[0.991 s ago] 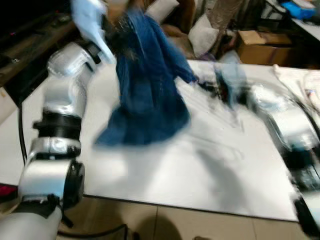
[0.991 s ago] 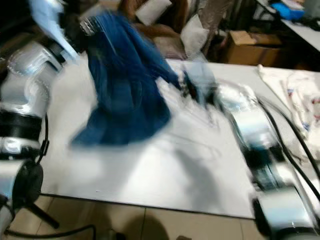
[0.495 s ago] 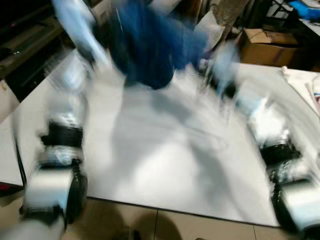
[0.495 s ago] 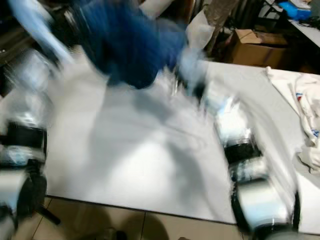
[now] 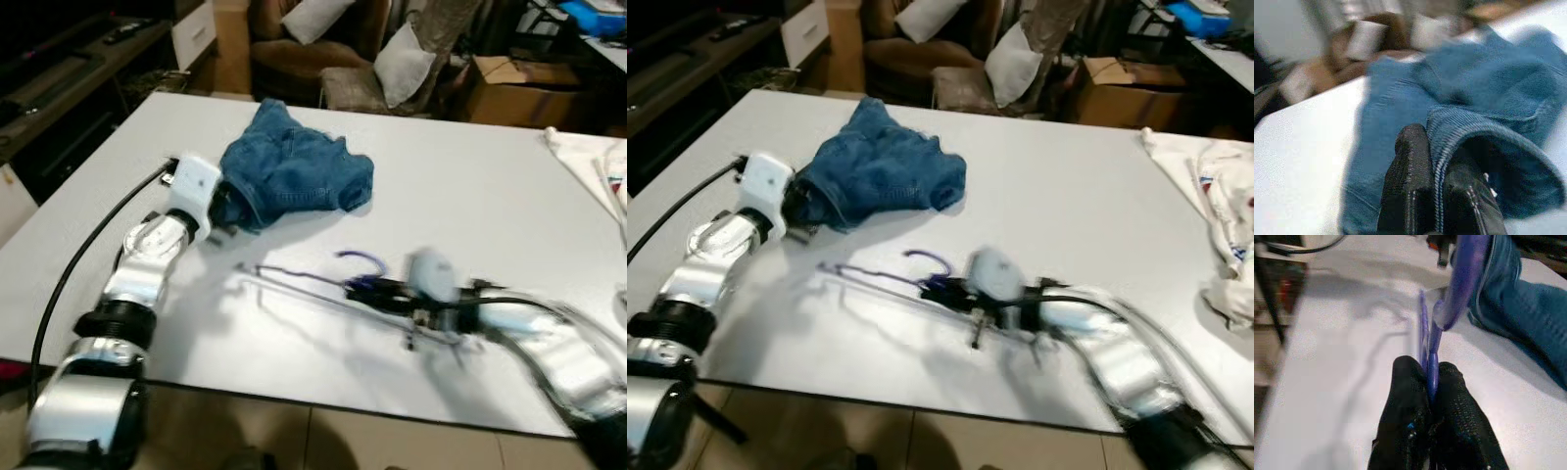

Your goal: Hang hanger

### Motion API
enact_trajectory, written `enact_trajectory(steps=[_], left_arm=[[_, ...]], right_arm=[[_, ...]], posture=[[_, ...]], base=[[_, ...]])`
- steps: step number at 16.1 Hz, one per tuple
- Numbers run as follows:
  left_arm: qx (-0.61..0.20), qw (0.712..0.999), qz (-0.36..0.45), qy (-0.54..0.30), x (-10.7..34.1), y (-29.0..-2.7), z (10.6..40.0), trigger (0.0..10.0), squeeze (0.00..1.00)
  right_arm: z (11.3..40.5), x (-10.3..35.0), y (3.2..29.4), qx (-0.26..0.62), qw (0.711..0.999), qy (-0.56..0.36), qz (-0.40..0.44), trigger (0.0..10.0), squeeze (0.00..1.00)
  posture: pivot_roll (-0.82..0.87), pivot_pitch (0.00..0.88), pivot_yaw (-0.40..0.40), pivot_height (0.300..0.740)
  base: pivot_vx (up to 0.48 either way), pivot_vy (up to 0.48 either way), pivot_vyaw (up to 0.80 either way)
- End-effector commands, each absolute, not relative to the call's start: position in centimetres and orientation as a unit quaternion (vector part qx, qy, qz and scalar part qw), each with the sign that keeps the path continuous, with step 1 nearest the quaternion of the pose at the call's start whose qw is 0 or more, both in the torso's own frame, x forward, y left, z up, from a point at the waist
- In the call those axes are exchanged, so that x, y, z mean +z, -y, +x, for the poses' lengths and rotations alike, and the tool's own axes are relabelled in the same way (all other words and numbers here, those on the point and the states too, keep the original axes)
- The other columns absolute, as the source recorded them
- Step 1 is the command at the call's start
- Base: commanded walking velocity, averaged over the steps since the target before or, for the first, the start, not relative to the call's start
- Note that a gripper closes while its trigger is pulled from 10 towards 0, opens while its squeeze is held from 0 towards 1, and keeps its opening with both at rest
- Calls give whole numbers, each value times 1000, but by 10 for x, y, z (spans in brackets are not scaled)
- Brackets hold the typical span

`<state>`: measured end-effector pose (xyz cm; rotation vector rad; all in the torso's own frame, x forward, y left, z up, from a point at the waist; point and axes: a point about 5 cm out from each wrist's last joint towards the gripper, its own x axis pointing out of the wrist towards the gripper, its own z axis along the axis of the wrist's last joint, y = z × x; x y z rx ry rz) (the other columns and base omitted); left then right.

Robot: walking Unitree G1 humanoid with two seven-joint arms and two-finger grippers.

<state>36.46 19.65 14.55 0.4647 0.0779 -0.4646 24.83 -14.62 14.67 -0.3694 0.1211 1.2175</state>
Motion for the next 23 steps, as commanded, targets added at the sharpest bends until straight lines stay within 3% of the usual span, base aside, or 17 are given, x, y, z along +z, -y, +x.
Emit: enact_trajectory(steps=[1, 2, 6, 10, 14, 16, 19, 20, 21, 22, 23], left_arm=[[-303, 909, 275, -74, 137, -195, 354, 10000, 859], [-329, 894, 292, -88, 133, -198, 349, 10000, 1000], [-424, 833, 330, -134, 128, -204, 319, 10000, 1000], [-493, 757, 383, -193, 136, -217, 299, 10000, 1000], [-508, 753, 375, -186, 168, -223, 294, 10000, 1000], [-497, 811, 305, -46, 207, -196, 308, 10000, 1000], [-492, 835, 245, 18, 218, -167, 311, 10000, 1000], [-492, 837, 239, 20, 210, -152, 313, 10000, 1000], [-525, 802, 284, -16, 190, -141, 306, 10000, 1000], [-532, 793, 297, -24, 186, -141, 304, 10000, 1000], [-511, 796, 321, -44, 183, -157, 306, 10000, 1000]], right_arm=[[240, 162, 155, 583, 791, -55, -178, 10000, 0], [234, 166, 162, 586, 786, -65, -186, 10000, 0], [215, 206, 199, 549, 811, -83, -184, 10000, 0], [209, 216, 214, 527, 827, -92, -172, 10000, 0], [216, 212, 219, 468, 869, -99, -127, 10000, 0], [224, 202, 214, 430, 892, -94, -105, 10000, 0], [238, 201, 205, 372, 925, -53, -53, 10000, 0], [243, 203, 199, 355, 933, -35, -44, 10000, 0], [247, 203, 193, 343, 939, -26, -26, 10000, 0], [247, 203, 191, 343, 939, -25, -23, 10000, 0], [247, 204, 187, 331, 943, -16, -11, 10000, 0]], posture=[[-147, 0, 46, 740], [-147, 0, 47, 740], [-146, 0, 36, 740], [-148, 0, 46, 740], [-137, 0, 49, 740], [-132, 0, 37, 740], [-135, 0, 37, 740], [-135, 0, 48, 740], [-137, 2, 53, 740], [-137, 2, 53, 740], [-140, 0, 48, 740]], base=[[0, 0, 0], [0, 0, 0], [0, 0, 0], [0, 0, 0], [0, 0, 0], [0, 0, 0], [0, 0, 0], [0, 0, 0], [0, 0, 0], [0, 0, 0], [0, 0, 0]])
